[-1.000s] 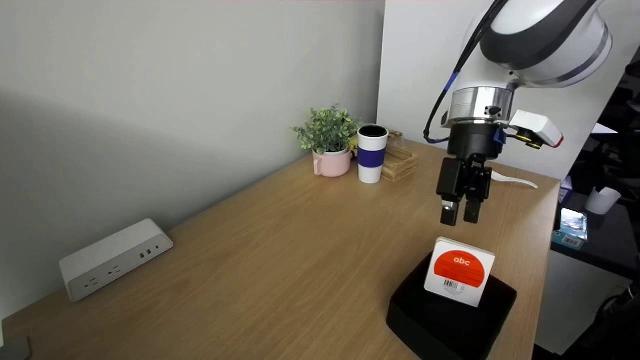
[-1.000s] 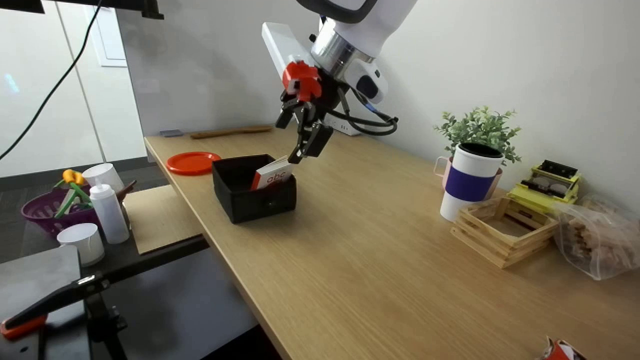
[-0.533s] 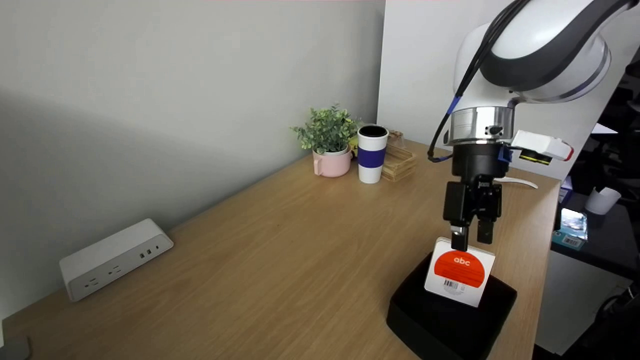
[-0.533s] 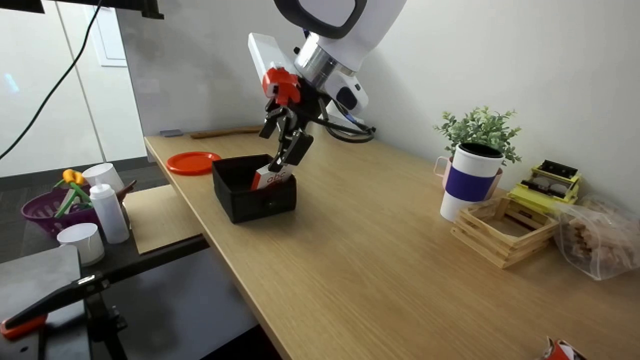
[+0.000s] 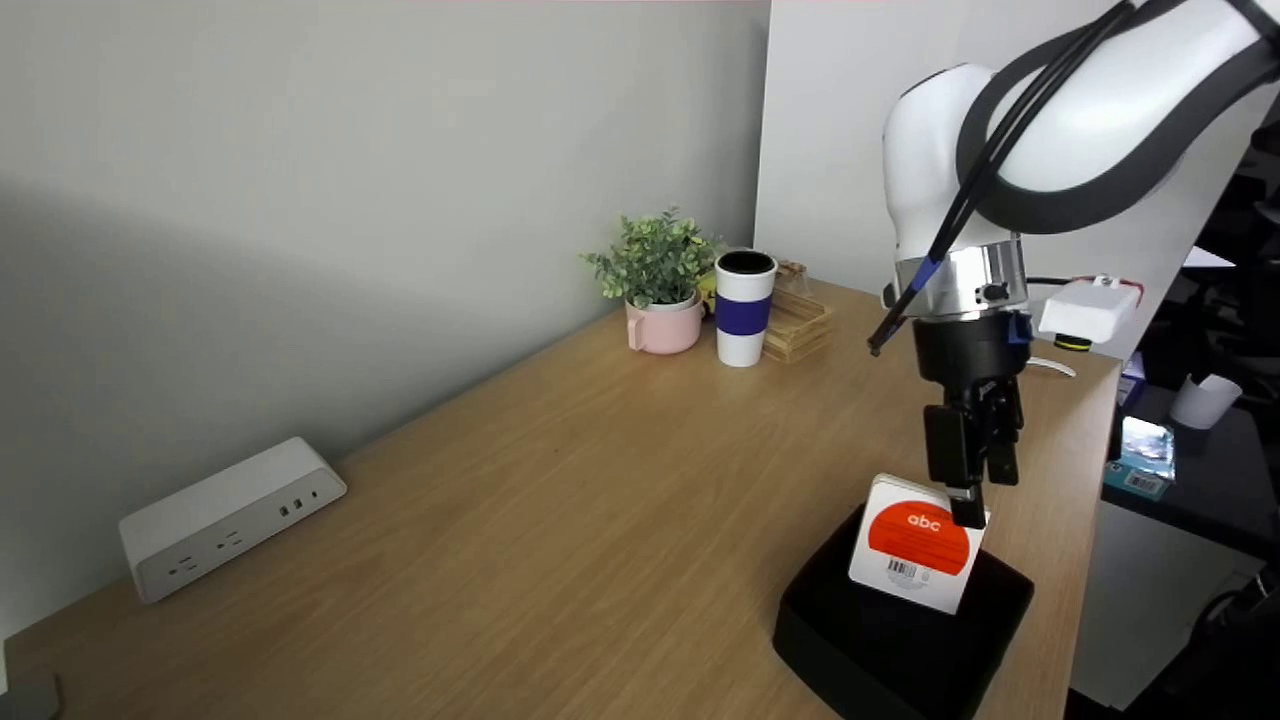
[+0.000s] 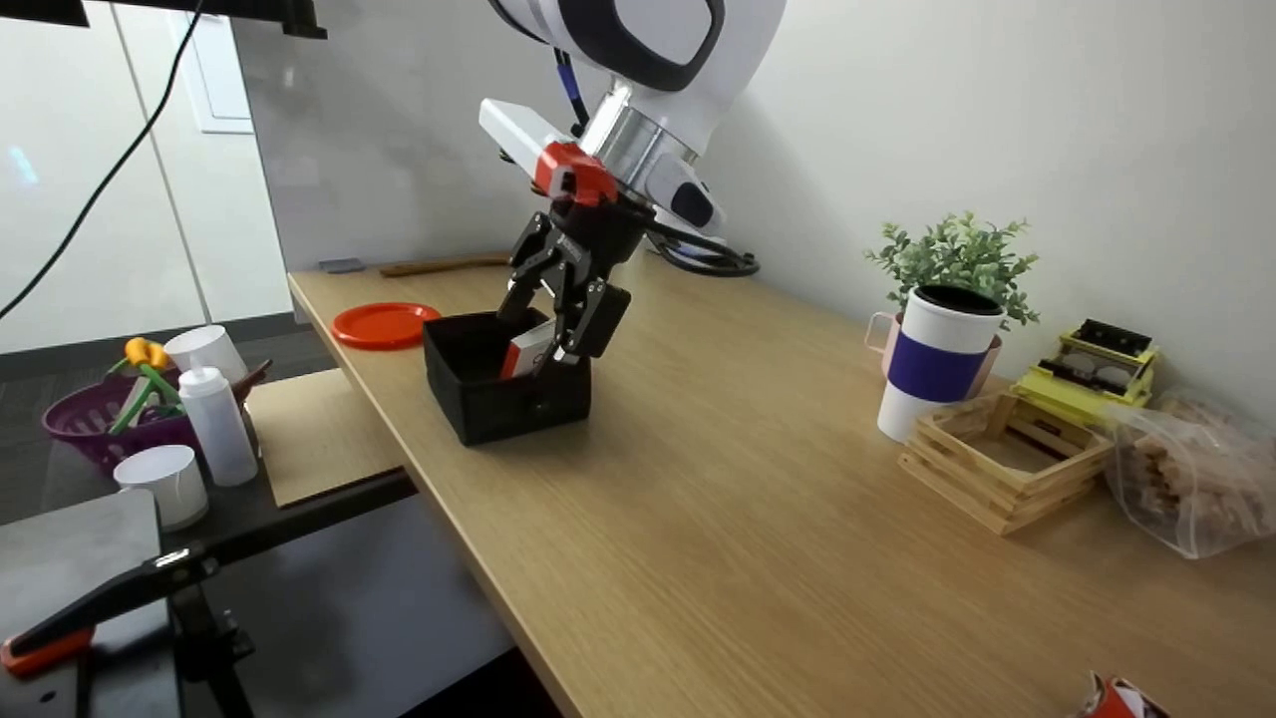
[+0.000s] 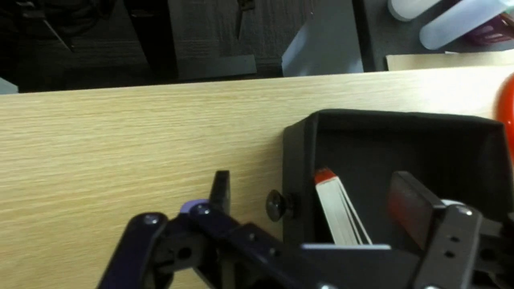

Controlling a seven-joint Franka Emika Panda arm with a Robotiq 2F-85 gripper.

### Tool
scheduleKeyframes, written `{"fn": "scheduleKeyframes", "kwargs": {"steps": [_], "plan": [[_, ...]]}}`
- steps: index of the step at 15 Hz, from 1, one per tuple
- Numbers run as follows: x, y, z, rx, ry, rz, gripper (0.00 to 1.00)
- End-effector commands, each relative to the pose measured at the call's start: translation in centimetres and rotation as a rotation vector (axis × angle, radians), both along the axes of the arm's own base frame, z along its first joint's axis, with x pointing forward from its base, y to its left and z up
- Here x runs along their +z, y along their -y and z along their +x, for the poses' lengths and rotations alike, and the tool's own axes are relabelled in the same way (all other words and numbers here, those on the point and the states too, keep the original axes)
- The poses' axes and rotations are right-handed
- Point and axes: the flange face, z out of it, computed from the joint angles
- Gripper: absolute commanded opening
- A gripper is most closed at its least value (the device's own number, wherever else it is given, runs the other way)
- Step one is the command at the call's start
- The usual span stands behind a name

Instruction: Put the alphabet booklet on the table

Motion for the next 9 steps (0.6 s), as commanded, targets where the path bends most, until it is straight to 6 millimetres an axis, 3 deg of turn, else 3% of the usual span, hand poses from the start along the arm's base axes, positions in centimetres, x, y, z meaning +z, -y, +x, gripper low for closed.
{"fn": "scheduleKeyframes", "kwargs": {"steps": [1,3,4,7,9], "plan": [[-0.38,-0.19,0.8,0.119,-0.043,-0.035,1.0],[-0.43,-0.16,1.11,0.196,-0.05,-0.044,1.0],[-0.29,0.0,0.37,0.127,-0.031,-0.041,1.0],[-0.43,-0.02,0.75,0.164,-0.032,-0.042,1.0],[-0.46,0.49,0.34,0.044,0.005,-0.106,1.0]]}}
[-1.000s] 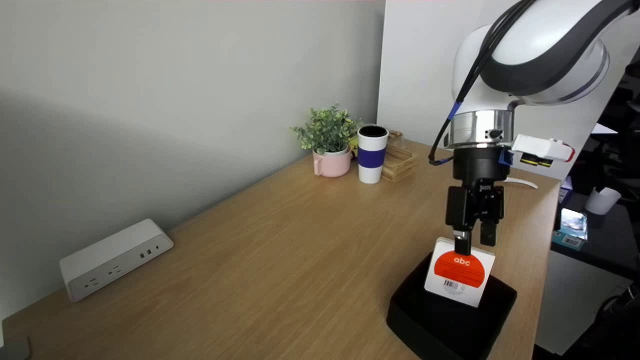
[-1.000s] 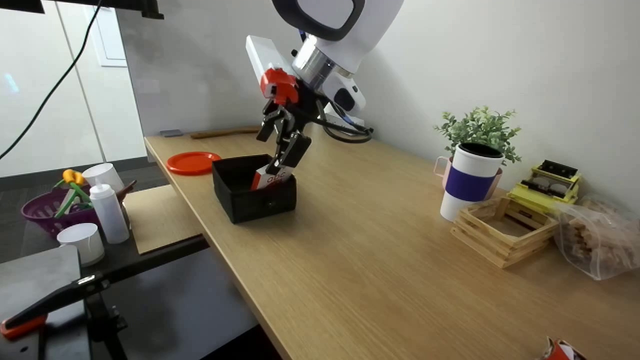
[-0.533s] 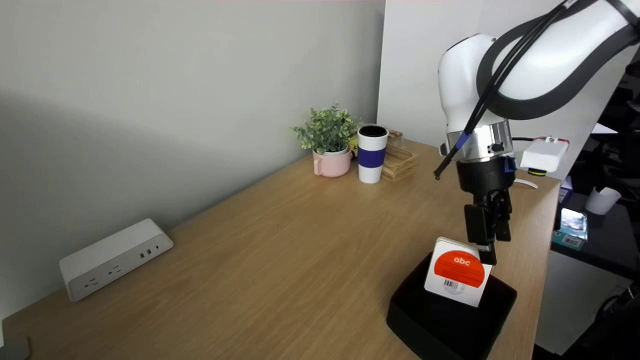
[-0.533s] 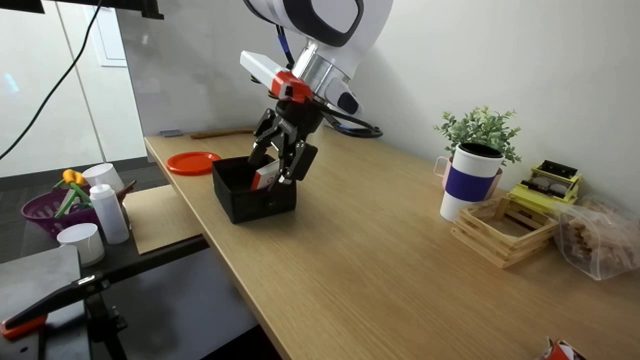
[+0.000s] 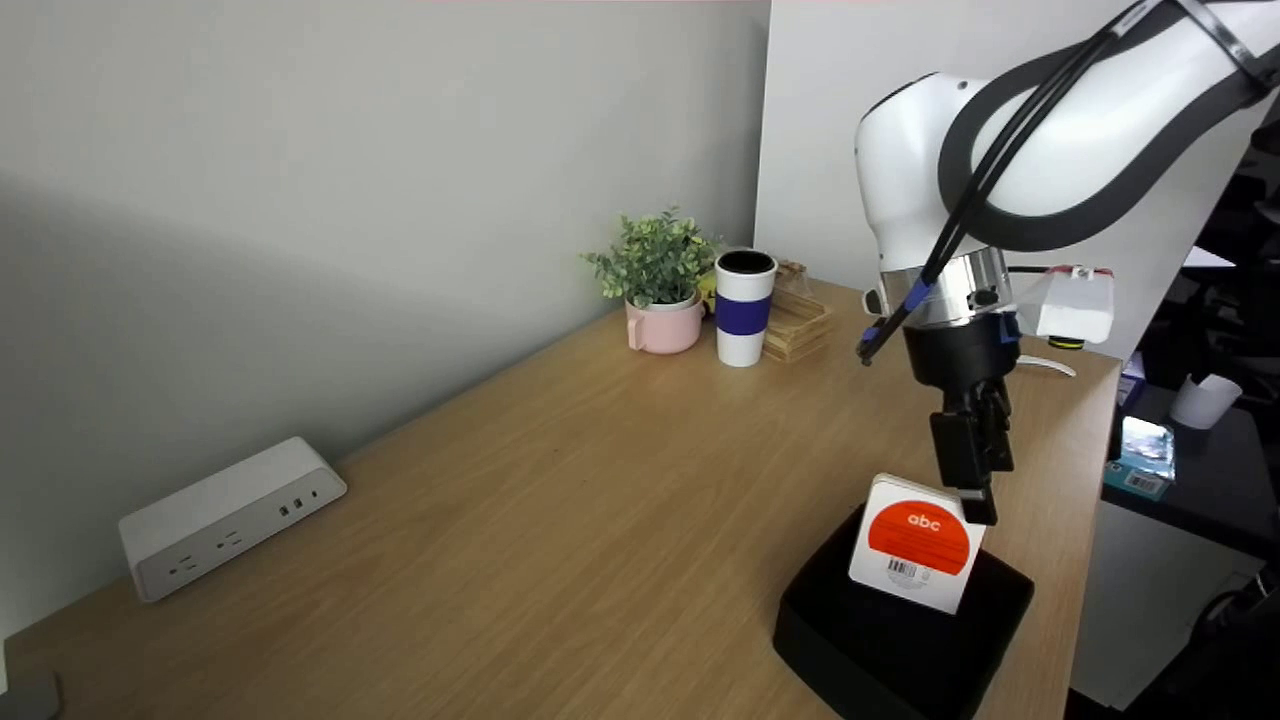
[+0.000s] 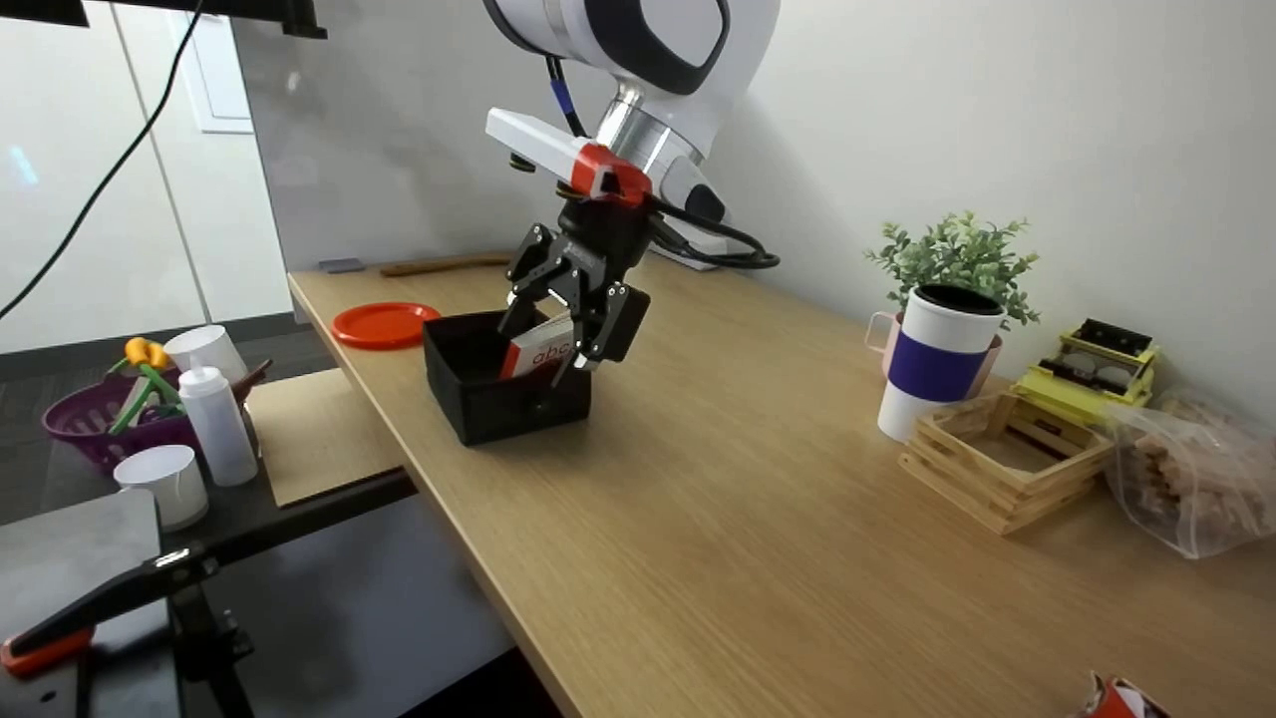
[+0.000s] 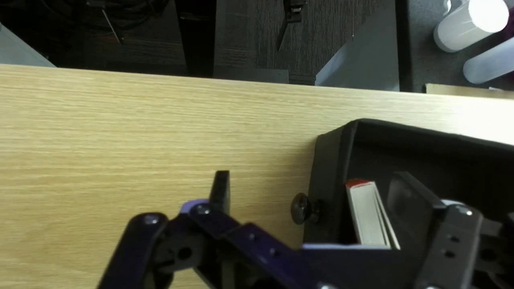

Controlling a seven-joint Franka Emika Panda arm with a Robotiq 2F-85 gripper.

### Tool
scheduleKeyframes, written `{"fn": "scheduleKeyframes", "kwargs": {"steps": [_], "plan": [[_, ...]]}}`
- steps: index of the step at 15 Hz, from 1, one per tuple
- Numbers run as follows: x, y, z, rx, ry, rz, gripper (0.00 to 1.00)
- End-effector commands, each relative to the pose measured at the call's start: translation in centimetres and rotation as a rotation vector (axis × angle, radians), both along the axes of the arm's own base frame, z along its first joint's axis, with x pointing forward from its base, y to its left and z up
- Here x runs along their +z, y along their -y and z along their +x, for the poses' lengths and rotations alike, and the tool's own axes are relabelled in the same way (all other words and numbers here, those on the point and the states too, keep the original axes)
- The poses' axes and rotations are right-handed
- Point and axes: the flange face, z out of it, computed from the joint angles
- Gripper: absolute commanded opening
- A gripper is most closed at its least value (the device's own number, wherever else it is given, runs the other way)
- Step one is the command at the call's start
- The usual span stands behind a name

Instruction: Put the alphabet booklet on the table

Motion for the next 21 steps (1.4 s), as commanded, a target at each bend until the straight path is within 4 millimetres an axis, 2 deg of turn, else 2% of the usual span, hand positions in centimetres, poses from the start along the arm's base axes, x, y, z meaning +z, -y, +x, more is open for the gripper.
{"fn": "scheduleKeyframes", "kwargs": {"steps": [1,3,9,14,21], "plan": [[-0.1,0.5,-0.4,-0.122,0.046,-0.07,1.0],[-0.4,0.5,-0.1,-0.149,0.046,-0.083,1.0],[-0.4,-0.2,0.1,-0.039,0.026,-0.036,1.0],[-0.2,-1.5,0.2,0.129,-0.006,0.022,1.0],[-0.3,-2.5,-0.4,0.424,-0.175,0.016,1.0]]}}
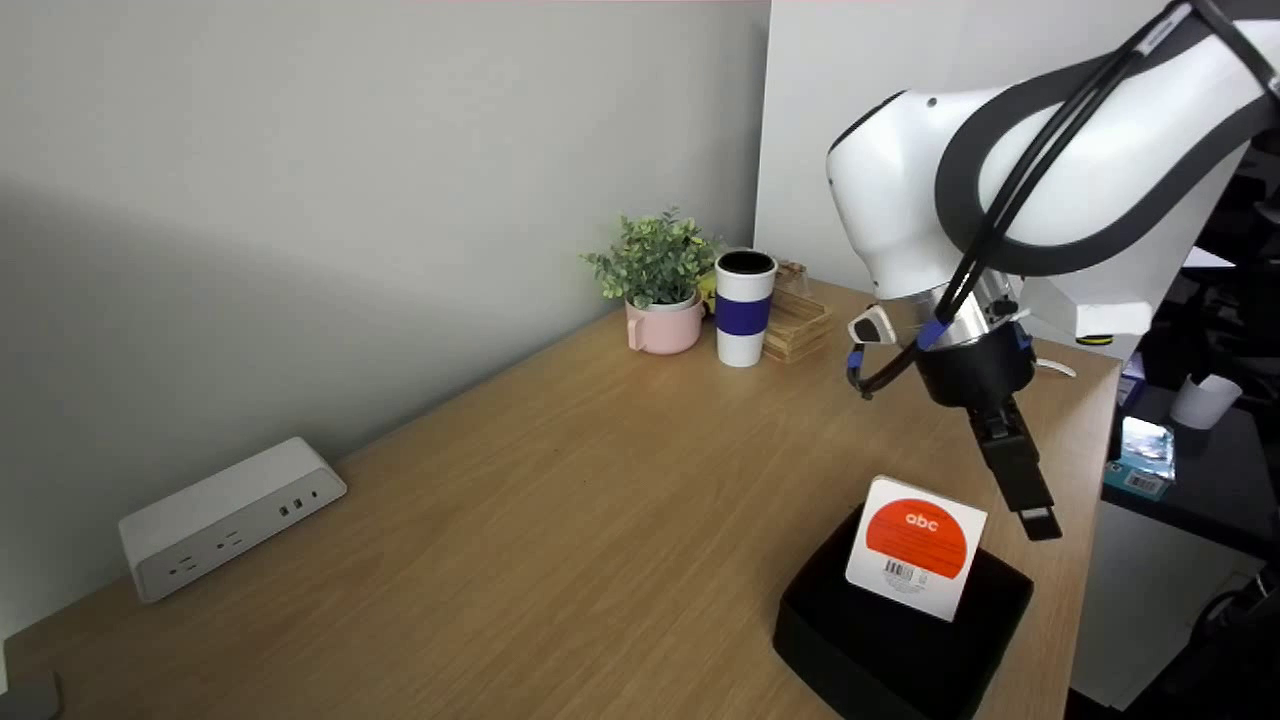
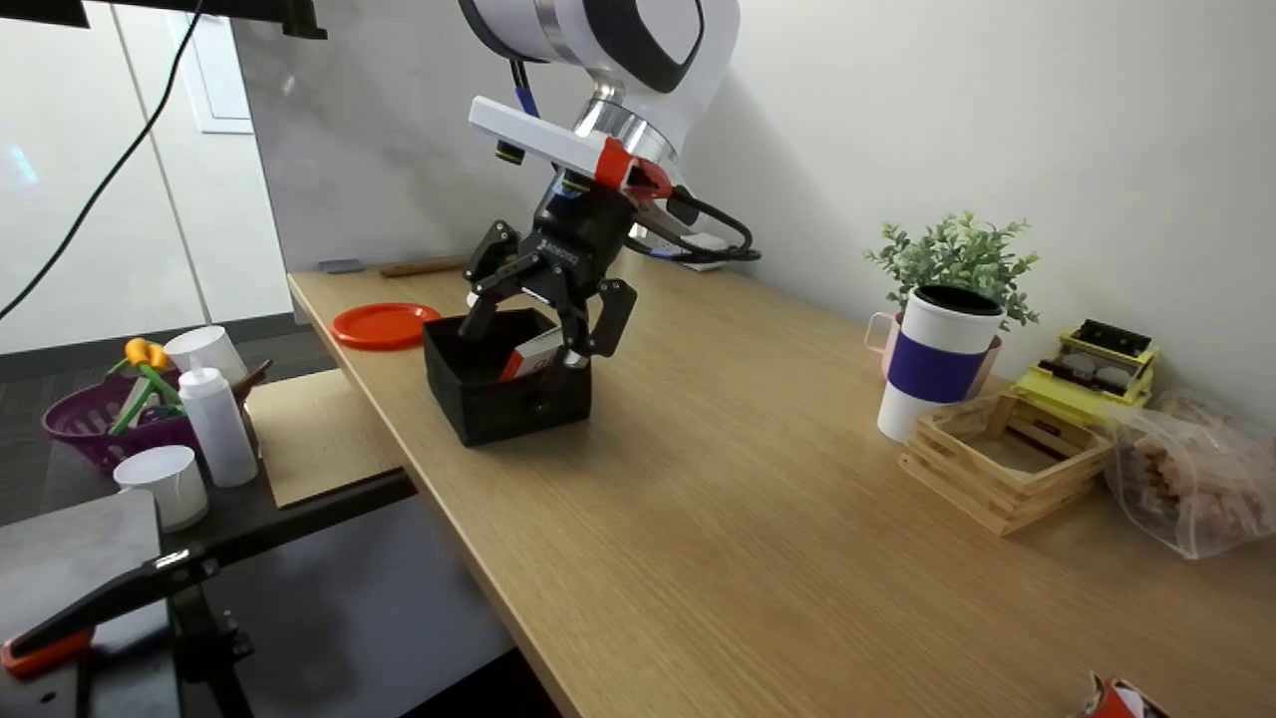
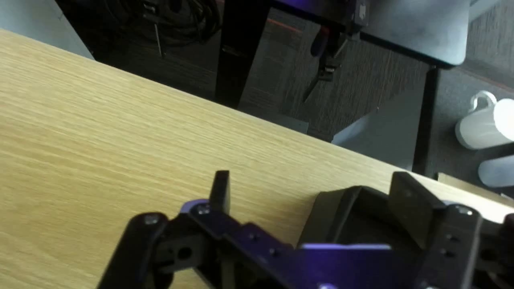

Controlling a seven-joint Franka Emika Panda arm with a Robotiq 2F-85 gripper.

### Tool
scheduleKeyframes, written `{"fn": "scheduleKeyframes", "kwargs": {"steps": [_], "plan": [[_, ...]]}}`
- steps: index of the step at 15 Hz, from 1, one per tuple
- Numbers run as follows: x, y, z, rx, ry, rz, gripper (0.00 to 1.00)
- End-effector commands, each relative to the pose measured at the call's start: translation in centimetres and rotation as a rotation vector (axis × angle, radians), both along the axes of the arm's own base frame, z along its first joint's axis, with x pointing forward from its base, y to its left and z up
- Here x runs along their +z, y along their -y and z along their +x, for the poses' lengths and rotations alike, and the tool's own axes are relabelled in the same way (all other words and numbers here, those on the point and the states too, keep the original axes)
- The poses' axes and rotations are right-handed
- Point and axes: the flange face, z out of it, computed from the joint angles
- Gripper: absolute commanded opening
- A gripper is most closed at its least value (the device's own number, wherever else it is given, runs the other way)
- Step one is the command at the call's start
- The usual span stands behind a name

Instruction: Put the alphabet booklet on the table

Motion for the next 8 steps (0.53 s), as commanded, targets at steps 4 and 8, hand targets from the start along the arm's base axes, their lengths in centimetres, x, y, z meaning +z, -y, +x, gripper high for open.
{"fn": "scheduleKeyframes", "kwargs": {"steps": [4,8], "plan": [[-0.24,-0.42,0.22,0.1,-0.061,-0.003,1.0],[-0.19,-0.36,0.62,0.103,-0.031,0.033,1.0]]}}
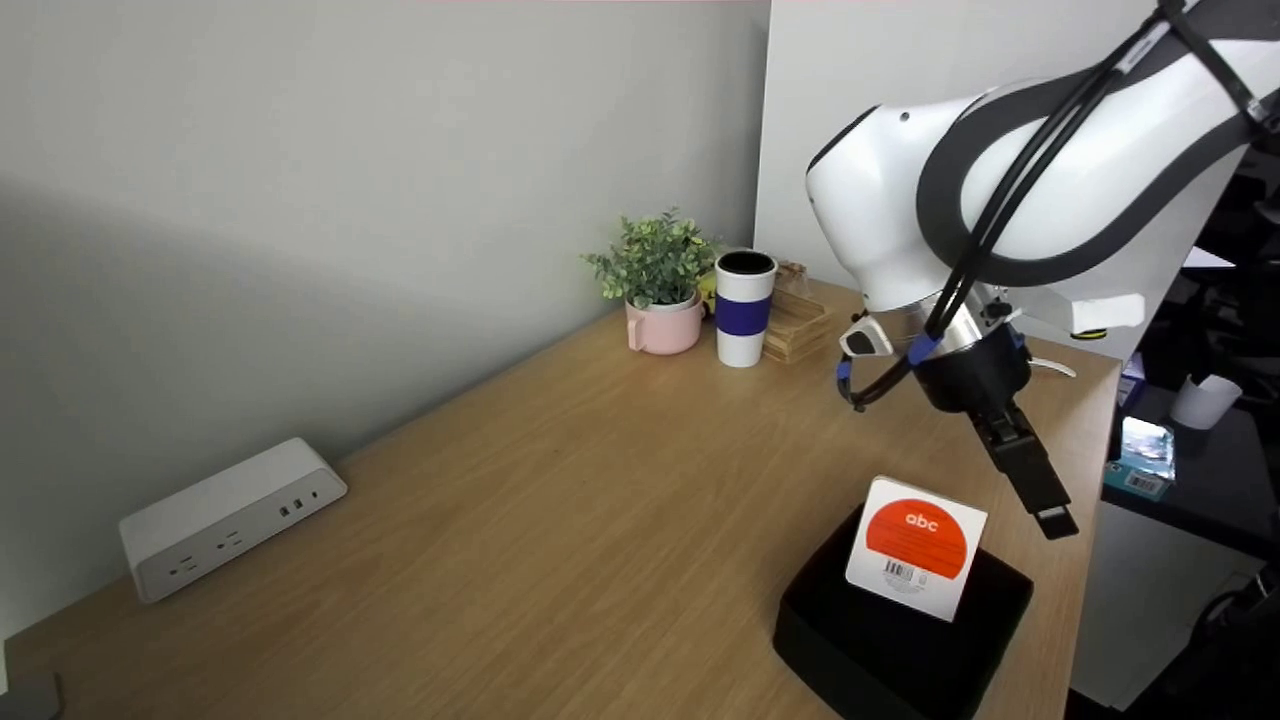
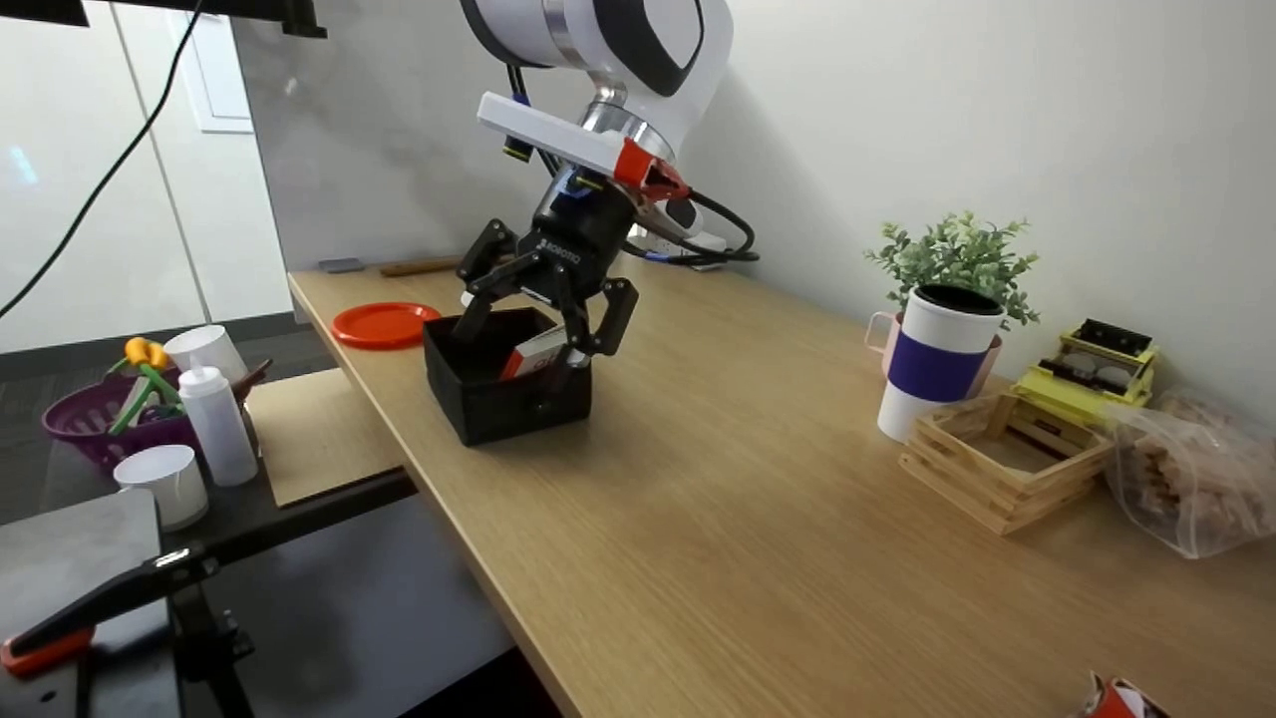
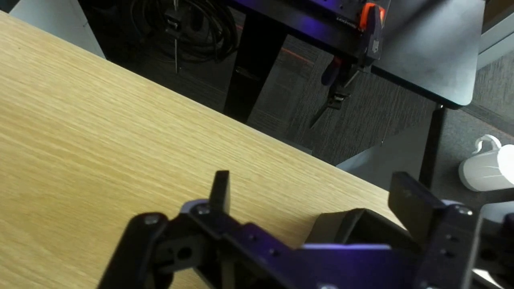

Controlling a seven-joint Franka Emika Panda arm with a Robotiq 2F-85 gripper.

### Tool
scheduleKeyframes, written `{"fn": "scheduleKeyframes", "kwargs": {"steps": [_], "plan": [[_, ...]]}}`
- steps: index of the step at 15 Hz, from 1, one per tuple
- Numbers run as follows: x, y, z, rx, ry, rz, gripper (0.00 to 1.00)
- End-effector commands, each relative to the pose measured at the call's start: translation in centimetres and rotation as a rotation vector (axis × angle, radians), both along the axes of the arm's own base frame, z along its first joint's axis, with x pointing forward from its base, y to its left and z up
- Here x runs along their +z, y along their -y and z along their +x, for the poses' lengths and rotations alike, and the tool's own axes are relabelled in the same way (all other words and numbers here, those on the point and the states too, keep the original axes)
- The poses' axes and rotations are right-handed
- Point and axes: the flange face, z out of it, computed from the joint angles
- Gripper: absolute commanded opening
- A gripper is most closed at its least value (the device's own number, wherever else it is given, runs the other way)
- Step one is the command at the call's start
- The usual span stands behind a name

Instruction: Put the alphabet booklet on the table

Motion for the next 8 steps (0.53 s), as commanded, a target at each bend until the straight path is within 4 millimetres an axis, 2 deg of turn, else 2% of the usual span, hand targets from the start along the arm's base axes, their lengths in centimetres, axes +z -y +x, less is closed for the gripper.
{"fn": "scheduleKeyframes", "kwargs": {"steps": [1,8], "plan": [[0.1,-0.1,0.6,0.008,0.043,0.057,1.0],[-0.2,-1.8,2.1,0.072,0.177,0.184,1.0]]}}
